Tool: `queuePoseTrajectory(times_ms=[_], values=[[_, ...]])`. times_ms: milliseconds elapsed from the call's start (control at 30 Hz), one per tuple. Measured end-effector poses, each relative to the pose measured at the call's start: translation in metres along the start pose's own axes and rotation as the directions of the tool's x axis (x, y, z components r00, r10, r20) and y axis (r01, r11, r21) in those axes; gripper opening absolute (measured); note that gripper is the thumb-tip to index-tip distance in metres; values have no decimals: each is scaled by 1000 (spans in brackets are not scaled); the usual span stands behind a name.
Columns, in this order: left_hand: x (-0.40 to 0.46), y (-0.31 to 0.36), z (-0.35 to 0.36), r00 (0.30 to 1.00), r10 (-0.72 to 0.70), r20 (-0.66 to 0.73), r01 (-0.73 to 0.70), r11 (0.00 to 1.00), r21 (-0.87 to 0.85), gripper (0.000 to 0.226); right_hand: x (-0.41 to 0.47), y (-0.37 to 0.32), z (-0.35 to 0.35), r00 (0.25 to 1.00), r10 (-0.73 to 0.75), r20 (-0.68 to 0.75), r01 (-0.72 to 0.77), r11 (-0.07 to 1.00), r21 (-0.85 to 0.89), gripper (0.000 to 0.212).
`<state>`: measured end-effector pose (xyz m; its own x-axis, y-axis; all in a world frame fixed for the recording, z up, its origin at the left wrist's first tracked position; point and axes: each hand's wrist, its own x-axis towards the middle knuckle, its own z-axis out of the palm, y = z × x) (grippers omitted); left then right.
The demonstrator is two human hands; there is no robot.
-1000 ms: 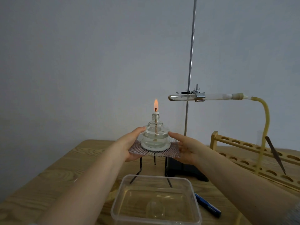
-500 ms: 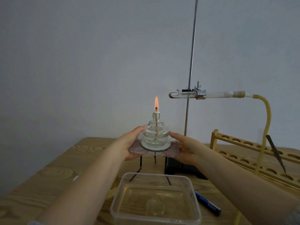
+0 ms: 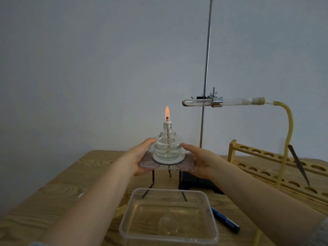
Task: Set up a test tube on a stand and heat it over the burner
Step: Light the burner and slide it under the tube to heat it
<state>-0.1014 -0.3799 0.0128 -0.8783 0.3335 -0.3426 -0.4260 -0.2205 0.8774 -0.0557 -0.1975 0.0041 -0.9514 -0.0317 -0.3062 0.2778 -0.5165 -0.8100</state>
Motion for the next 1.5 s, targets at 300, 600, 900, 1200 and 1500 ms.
queuePoseTrajectory(times_ms=[300, 600, 900, 1200, 1500], values=[[0, 1, -1, 1000, -12, -8, 12, 999, 39, 43, 1, 0, 0, 1000, 7, -6, -7, 1000, 9, 32], [1, 2, -2, 998, 9, -67, 2, 986, 165, 50, -5, -1, 1, 1000, 7, -16, -7, 1000, 7, 29], [-7, 0, -2, 981, 104, -166, -52, 955, 293, 41, -10, -1, 0, 999, -8, -50, 8, 1000, -17, 38], [-14, -2, -10, 946, 225, -233, -92, 877, 472, 94, -21, 0, -5, 994, -58, -90, 47, 991, -122, 22], [-41, -15, 0, 900, 333, -282, -121, 811, 572, 81, -44, 1, -14, 985, -95, -143, 75, 988, -138, 43]])
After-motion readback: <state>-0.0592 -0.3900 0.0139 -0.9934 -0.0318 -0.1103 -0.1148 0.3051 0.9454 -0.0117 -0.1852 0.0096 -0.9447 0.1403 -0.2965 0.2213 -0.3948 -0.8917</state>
